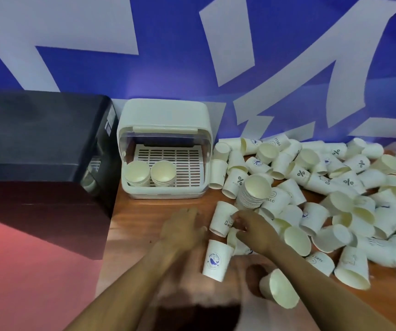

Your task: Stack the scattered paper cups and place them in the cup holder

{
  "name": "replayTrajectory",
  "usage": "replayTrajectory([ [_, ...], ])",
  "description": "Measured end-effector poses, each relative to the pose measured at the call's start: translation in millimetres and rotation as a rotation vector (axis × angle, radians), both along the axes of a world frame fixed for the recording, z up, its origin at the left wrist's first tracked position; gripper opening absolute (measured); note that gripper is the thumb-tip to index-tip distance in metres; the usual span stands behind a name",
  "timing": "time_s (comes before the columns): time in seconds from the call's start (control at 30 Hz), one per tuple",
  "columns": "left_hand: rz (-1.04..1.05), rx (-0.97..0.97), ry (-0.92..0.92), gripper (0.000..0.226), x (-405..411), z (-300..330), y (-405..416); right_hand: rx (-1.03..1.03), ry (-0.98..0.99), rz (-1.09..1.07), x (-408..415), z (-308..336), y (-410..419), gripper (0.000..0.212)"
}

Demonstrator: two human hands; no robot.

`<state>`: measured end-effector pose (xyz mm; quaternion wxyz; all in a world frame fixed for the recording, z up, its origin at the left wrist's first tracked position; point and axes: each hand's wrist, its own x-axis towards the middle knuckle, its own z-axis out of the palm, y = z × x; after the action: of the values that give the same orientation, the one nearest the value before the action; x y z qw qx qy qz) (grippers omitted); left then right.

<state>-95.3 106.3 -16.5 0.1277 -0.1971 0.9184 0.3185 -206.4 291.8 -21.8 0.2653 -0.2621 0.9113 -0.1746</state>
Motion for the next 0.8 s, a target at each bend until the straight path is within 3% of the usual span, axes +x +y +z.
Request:
replayTrajectory([
  [0.13,0.027,-0.001,-0.107,0.053,-12.3,-2.8,30.6,0.106,0.054,0.209,-7.6,-9.2,18.3,0.06],
  [0.27,0.045,0.018,-0.249,0.08,-18.0,-20.9,55.8,0.095,0.026,0.303,-9.4,-21.9,27.1,0.077],
  [0.47,0.129,0.044,-0.317,0.102,-15.9,-38.9,81.6,0.215,0.119,0.444,-11.4,-33.5,30.5,0.083],
  [0.8,0.231,0.092,-0.256,0.082,-10.3,-33.5,88.6,0.188,0.156,0.447,-8.5,-35.2,31.6,0.074],
])
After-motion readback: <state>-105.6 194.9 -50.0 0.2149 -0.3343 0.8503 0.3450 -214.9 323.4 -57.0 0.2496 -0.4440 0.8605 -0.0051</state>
